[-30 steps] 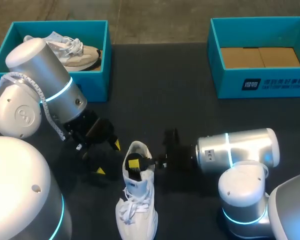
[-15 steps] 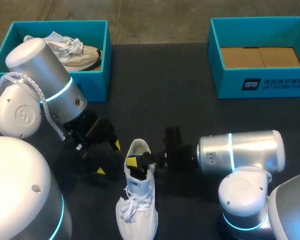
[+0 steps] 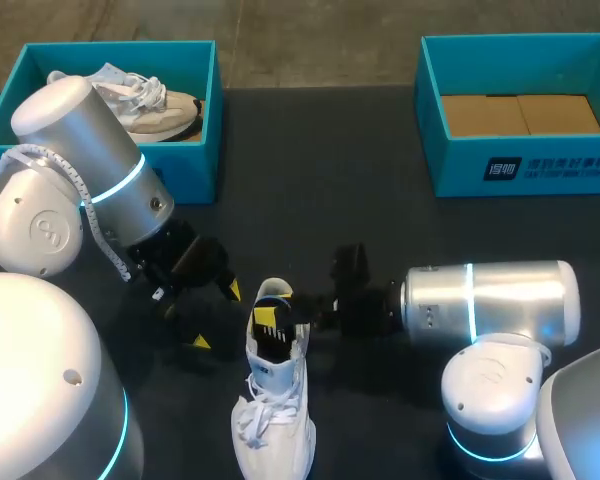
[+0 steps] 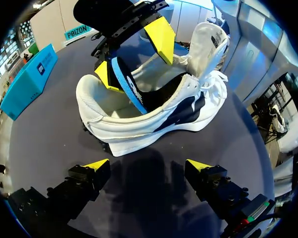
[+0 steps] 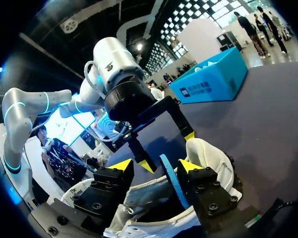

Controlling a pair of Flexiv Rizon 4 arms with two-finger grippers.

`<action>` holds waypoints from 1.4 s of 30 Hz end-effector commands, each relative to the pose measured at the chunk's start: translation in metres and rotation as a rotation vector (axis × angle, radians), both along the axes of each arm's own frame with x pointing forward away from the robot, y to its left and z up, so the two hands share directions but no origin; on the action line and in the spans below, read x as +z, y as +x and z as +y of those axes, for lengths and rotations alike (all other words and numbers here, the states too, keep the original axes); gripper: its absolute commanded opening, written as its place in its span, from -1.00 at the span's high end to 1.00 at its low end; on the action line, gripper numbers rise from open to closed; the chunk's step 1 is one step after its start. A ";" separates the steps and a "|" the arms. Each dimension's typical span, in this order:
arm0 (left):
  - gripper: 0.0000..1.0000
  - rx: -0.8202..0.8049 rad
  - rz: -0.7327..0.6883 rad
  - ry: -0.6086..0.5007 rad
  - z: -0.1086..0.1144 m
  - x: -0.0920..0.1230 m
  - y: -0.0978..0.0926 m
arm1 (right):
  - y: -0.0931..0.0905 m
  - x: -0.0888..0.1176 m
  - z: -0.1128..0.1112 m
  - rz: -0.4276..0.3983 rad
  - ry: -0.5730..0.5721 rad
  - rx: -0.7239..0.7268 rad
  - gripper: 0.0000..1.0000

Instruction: Take the shoe out of the shoebox, open the shoe tongue, remove and reinsert the insole, then place the shoe into the shoebox

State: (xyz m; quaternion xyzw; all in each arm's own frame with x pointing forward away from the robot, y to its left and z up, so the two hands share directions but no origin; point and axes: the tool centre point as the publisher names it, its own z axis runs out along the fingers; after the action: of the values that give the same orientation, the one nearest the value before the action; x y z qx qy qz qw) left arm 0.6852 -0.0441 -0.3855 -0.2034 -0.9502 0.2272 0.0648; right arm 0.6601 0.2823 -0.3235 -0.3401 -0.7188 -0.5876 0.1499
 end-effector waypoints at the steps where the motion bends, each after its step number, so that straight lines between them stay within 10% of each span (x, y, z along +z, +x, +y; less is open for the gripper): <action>1: -1.00 0.000 -0.002 0.000 0.001 0.000 -0.001 | -0.002 0.001 -0.002 -0.001 -0.006 -0.015 0.03; 8: -1.00 0.000 -0.002 0.000 0.001 0.000 -0.001 | 0.005 -0.009 -0.010 0.022 0.005 -0.055 0.22; 11: -1.00 0.000 -0.002 0.000 0.001 0.000 -0.001 | 0.009 -0.014 -0.013 0.040 0.017 -0.074 1.00; 34: -1.00 0.000 -0.002 0.000 0.001 0.000 -0.001 | -0.007 -0.031 -0.004 0.223 -0.067 -0.083 1.00; 36: -1.00 0.000 -0.002 0.000 0.001 0.000 -0.001 | -0.006 -0.026 -0.005 0.189 -0.058 -0.085 0.33; 42: -1.00 0.000 -0.002 0.000 0.001 0.000 -0.001 | -0.003 -0.007 -0.007 0.054 -0.043 -0.095 -0.69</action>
State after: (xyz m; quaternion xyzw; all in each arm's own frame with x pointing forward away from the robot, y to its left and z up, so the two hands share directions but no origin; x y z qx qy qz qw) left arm 0.6852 -0.0441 -0.3855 -0.2034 -0.9502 0.2272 0.0648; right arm 0.6622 0.2746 -0.3338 -0.3930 -0.7128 -0.5635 0.1413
